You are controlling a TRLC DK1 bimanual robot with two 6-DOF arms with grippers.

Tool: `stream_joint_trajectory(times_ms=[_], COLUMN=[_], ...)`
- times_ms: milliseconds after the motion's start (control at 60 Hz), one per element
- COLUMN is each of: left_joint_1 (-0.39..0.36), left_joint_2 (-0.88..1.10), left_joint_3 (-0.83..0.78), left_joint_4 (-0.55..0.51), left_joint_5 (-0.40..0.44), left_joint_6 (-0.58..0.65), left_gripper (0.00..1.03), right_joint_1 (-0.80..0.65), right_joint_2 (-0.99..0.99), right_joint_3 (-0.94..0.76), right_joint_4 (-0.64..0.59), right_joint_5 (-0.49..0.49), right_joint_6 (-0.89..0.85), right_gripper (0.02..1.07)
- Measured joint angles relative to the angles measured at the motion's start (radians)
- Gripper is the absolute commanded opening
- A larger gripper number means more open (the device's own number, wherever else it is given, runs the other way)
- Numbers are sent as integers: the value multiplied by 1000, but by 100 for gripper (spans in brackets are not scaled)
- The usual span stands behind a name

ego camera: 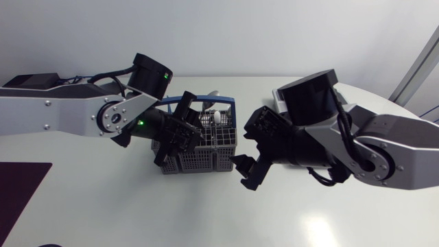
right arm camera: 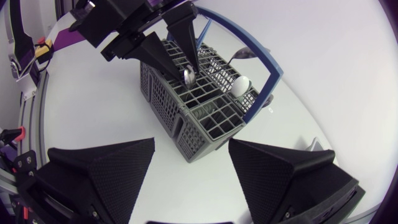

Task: Unload the cutlery basket into the drawer organizer.

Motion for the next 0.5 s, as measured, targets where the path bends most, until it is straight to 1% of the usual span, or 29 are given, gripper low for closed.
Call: stream_joint_trajectory(times_ms=[67,133,150,400,500], left_joint_1=[0,0,0,0,0], left_joint_2=[9,19,22,31,30], left_joint_3=[2,2,2,3,3], left_joint_4=[12,24,26,45,45], left_joint_5=[-4,-18,-19,-26,-26], left_joint_6=[3,5,6,6,6], left_gripper=[25,21,19,13,13], right_joint_1=[-4,-6,-6,-6,-6], right_joint_2=[-3,-8,-10,-12,-12], right_joint_3=[-6,-11,-13,-17,-23], right_joint_4=[4,5,4,13,15], right_joint_5=[-2,-4,-4,-4,-4], right_joint_6=[0,0,0,0,0], right_gripper=[88,88,88,88,88])
